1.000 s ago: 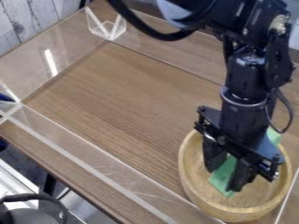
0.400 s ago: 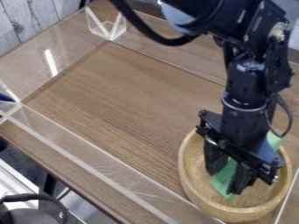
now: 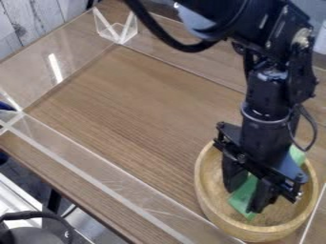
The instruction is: Put the green block in the brown bowl
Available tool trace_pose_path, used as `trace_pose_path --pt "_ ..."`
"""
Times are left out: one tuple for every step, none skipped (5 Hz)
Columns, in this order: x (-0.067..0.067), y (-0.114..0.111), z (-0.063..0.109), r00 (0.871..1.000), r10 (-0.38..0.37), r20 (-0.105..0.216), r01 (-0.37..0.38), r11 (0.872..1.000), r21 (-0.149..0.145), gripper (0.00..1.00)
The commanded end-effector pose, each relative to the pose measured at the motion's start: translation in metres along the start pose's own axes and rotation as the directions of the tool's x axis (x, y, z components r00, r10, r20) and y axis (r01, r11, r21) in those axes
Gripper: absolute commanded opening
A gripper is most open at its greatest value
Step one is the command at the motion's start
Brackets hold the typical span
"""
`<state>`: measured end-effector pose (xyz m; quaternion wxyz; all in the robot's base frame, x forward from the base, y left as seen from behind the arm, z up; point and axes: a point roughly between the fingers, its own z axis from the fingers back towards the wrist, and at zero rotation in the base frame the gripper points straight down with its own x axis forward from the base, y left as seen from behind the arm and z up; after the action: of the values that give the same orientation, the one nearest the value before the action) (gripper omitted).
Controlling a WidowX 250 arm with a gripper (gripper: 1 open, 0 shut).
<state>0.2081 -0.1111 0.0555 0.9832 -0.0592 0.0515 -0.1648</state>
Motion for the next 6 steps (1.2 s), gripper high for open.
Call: trace_pose_path --pt "0.0069 0.0007 0.0091 0.999 0.005 0.036 -0.005 1.0 -0.007 0.0" --pt "0.0072 0.0016 0.0099 0.999 0.009 0.035 -0.009 1.0 -0.01 0.0" --pt "0.0076 0.0025 0.0106 0.999 0.012 0.034 -0.012 1.0 -0.013 0.0" --pt "0.0079 0.0033 0.0113 0.999 0.016 0.033 -0.015 1.0 -0.016 0.0" --pt "0.0086 0.0042 0.0116 0.999 0.019 0.031 -0.018 1.0 -0.018 0.0" --pt "0.0094 0.0051 0.0119 0.999 0.022 0.03 -0.022 1.0 -0.02 0.0"
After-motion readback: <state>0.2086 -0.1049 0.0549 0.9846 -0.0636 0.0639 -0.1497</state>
